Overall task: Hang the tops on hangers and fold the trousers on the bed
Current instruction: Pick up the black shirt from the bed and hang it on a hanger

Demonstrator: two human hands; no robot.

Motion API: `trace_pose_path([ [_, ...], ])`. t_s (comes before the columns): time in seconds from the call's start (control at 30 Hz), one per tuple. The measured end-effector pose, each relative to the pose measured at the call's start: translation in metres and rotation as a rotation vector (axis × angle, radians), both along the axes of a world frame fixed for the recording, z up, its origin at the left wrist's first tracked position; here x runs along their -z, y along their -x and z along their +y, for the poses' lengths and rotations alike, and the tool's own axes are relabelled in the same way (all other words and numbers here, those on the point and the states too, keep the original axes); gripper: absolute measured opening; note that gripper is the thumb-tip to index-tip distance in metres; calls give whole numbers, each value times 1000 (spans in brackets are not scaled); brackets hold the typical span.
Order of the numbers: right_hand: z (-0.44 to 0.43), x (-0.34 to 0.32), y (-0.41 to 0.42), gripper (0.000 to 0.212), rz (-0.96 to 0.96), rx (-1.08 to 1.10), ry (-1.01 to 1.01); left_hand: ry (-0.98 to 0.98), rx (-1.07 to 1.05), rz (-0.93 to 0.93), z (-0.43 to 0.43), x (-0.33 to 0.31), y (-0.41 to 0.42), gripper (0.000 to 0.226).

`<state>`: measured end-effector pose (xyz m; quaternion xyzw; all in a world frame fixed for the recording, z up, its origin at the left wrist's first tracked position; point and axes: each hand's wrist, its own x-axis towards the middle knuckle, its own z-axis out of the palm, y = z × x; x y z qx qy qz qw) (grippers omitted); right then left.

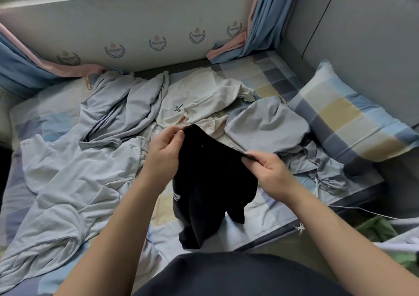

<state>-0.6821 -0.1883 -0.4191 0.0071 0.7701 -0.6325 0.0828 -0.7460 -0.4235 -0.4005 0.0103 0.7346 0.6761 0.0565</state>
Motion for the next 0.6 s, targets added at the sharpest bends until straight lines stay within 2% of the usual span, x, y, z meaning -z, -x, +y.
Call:
trace_pose_path([
  [0.1, -1, -26, -15, 23, 40, 178, 13, 61, 70, 5, 11, 9, 3, 26],
  [0.2, -10, -45, -40, 21, 102, 420, 62, 94, 436, 23, 28, 15, -14, 14],
  [0.3, -24, -54, -77, 24, 156, 673, 87, 250, 740, 144, 46, 28, -42, 25],
  [0.43, -30, -64, -144, 29, 183, 935, 36, 410, 810, 297, 66, 53, -70, 11],
  [0.6, -40, -86, -274, 43, 163, 1336, -207, 688, 1050, 420, 97, 76, -111, 31],
])
